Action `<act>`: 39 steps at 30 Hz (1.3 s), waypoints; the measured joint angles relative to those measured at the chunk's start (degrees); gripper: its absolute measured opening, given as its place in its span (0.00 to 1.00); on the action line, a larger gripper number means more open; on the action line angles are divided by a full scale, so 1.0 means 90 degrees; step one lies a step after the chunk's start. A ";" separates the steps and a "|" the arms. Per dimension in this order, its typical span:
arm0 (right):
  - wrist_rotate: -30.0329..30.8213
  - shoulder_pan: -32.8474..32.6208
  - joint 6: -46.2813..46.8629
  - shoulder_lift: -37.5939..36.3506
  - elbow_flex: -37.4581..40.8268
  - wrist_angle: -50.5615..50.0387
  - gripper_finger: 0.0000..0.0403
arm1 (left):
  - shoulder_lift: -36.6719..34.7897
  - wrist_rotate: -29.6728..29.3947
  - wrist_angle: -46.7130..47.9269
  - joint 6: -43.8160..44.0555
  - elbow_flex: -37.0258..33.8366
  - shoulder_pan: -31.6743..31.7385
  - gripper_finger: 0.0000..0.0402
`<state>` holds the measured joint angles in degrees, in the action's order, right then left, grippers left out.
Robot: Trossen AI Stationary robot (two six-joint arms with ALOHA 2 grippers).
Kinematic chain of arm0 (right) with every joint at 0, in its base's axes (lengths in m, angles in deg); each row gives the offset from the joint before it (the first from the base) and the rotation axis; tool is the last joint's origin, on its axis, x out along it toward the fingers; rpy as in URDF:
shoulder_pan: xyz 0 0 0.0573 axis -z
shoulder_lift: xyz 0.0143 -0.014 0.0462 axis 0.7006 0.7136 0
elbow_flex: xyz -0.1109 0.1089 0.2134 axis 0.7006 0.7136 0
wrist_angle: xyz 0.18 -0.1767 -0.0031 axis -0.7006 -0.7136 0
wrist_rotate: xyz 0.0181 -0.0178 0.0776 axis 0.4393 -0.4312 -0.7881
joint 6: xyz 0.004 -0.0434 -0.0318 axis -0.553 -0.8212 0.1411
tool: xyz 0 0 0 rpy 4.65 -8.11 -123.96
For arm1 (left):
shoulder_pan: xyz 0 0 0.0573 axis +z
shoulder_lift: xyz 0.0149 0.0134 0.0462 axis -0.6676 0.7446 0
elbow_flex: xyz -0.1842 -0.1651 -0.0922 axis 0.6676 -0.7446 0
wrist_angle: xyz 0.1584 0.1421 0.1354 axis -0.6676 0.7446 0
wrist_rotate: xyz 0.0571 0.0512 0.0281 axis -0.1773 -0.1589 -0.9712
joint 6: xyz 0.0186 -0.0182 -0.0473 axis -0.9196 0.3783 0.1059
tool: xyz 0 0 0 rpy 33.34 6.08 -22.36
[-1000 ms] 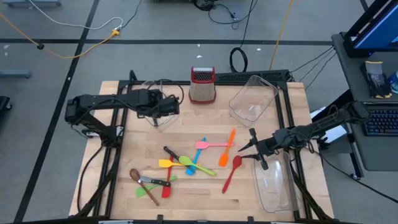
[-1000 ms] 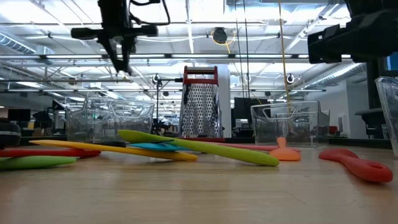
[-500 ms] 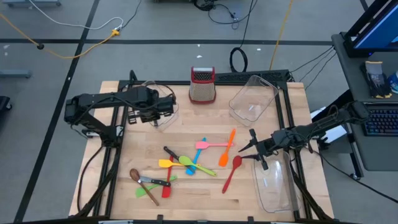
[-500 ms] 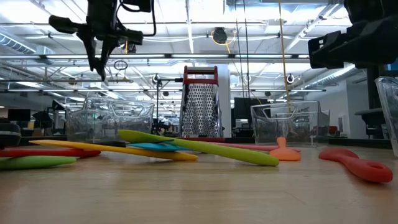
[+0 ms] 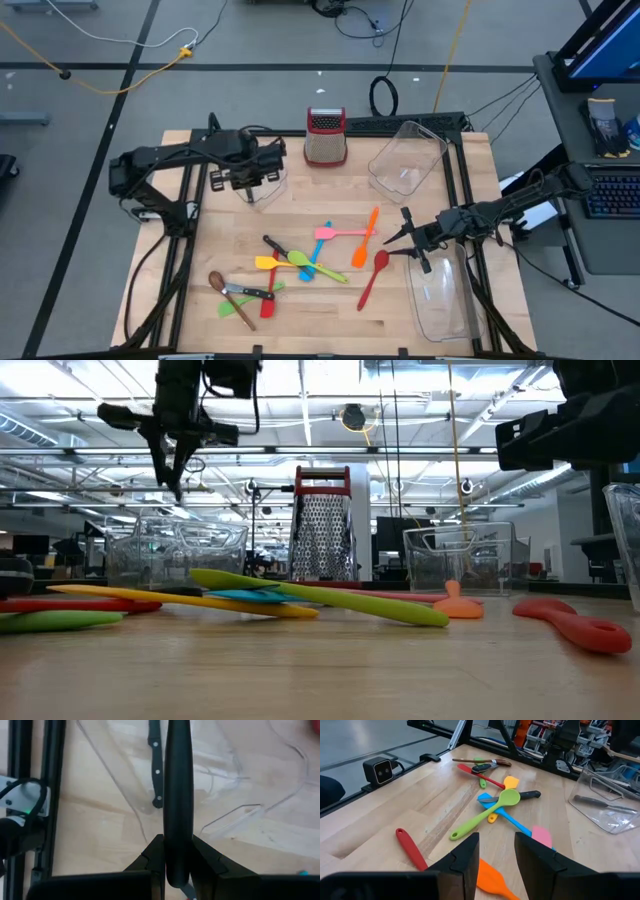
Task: Pick & Place Kitchen Items
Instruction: Put the right silver knife into the top left transparent bin
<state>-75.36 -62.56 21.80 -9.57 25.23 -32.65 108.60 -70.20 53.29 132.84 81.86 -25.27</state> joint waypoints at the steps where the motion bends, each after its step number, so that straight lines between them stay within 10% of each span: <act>1: 0.0000 0.0000 0.0050 0.0000 0.0002 0.0001 0.29 | 0.0044 0.0112 0.0003 -0.0095 -0.0034 0.0065 0.13; 39: 0.0005 0.0002 0.0310 0.0000 0.0000 0.0000 0.29 | 0.0164 0.0511 -0.2500 -0.1289 -0.2262 0.1263 0.13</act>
<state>-75.32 -62.54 24.59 -9.58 25.23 -32.64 110.08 -65.60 30.79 121.24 61.50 -13.90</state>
